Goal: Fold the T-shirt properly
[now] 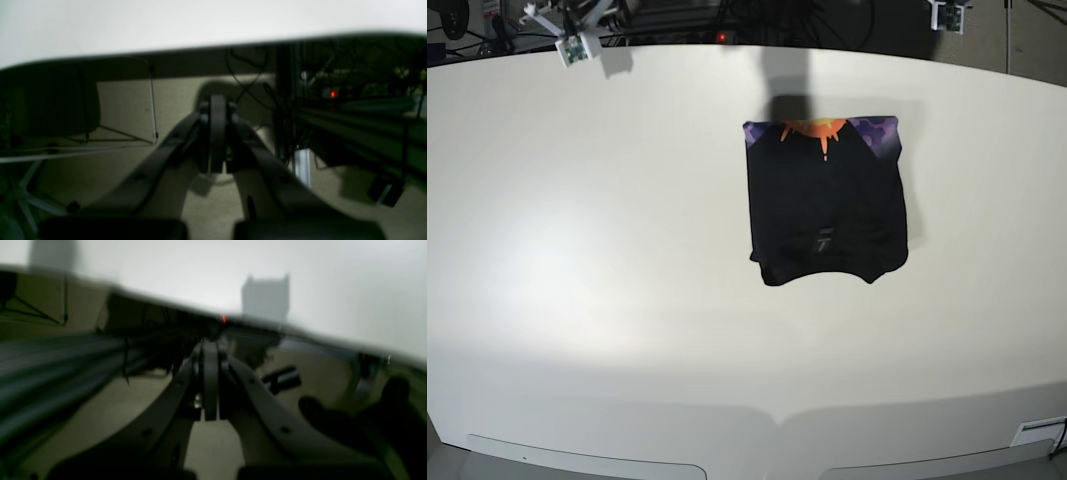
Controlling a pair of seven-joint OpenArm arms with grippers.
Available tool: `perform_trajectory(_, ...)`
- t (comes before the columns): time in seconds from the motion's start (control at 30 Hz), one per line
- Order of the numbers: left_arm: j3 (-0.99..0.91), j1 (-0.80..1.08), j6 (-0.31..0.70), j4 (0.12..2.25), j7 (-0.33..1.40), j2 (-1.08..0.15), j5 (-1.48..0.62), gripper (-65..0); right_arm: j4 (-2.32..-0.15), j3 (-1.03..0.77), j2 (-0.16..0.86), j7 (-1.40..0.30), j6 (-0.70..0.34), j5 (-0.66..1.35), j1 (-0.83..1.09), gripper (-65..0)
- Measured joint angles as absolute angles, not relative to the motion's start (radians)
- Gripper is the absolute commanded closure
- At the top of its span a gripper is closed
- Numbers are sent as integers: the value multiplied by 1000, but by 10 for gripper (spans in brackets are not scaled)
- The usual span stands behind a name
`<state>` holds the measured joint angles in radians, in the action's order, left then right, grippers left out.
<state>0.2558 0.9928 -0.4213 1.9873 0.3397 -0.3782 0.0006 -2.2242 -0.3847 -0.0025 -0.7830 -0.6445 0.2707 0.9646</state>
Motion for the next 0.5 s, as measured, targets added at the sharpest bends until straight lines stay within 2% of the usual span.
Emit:
perform_trajectory(0.1,255,999,-376,1937,303,-379,1,0,-2185,-390,-3,-742,-645,288,1025,0)
perform_trajectory(0.27,255,977,-331,1728,220,-379,-49,0,-2020,-390,-2,-705,-644,286,1027,0)
perform_trajectory(0.4,255,928,-278,1526,141,-379,-130,0,-1836,-389,-3,-640,-644,246,981,0)
perform_trajectory(0.5,255,876,-201,1375,73,-374,-168,0,-1673,-389,12,-607,-640,183,902,0)
